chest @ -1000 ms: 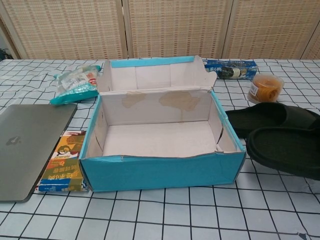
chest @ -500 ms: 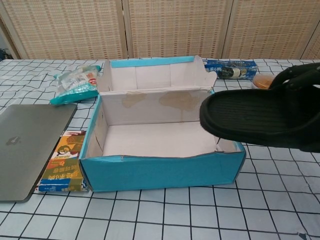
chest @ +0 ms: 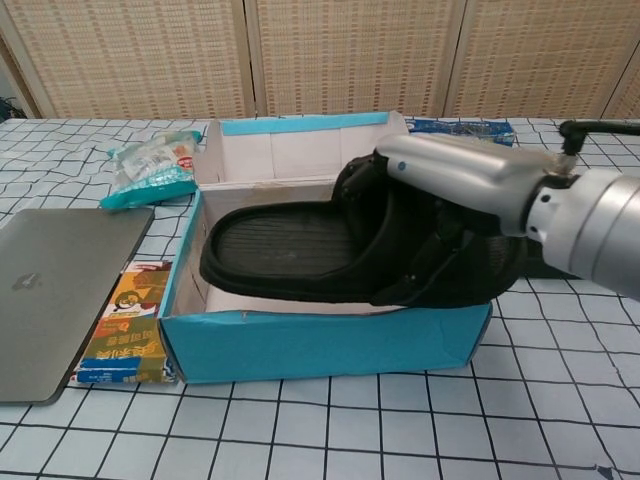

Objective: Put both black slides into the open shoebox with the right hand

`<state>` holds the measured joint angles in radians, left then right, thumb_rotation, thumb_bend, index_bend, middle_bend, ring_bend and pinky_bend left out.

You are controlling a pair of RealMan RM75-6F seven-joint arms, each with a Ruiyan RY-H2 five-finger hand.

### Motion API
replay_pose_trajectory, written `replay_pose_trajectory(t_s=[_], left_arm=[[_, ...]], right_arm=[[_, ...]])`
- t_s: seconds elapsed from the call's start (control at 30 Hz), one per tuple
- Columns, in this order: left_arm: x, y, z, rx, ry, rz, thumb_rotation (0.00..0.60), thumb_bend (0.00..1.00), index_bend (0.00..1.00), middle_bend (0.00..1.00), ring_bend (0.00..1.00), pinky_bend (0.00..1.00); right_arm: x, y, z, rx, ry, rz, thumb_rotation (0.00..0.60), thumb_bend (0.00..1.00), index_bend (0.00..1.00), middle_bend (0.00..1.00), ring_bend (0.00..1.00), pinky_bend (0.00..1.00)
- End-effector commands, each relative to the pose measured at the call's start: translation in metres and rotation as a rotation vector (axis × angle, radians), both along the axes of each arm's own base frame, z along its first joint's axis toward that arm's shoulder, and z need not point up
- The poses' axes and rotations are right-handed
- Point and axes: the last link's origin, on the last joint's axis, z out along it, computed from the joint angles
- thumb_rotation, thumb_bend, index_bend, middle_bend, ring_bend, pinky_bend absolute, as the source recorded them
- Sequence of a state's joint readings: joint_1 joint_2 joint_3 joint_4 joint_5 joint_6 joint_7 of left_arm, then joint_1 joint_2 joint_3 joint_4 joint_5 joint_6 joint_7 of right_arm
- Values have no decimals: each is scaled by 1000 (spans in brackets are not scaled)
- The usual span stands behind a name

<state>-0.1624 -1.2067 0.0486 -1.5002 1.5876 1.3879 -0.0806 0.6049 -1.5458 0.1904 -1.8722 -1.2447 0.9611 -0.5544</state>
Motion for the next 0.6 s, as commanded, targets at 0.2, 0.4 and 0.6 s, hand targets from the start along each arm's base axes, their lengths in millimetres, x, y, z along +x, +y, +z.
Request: replay_pose_trajectory(t_s=[0.2, 0.4, 0.6], left_arm=[[0, 0, 0, 0, -3, 2, 600, 722, 441, 443, 478, 672], [0, 0, -1, -6, 5, 0, 600, 722, 441, 445, 478, 672], [0, 0, -2, -8, 10, 0, 600, 722, 441, 445, 478, 672]], right_arm=[[-3, -9, -28, 35, 43, -21, 600, 36, 581, 568, 422, 404], [-21, -14, -39, 57, 58, -57, 600, 36, 589, 574, 430, 415], [-38, -21, -50, 77, 24, -83, 600, 36, 602, 584, 446, 437]])
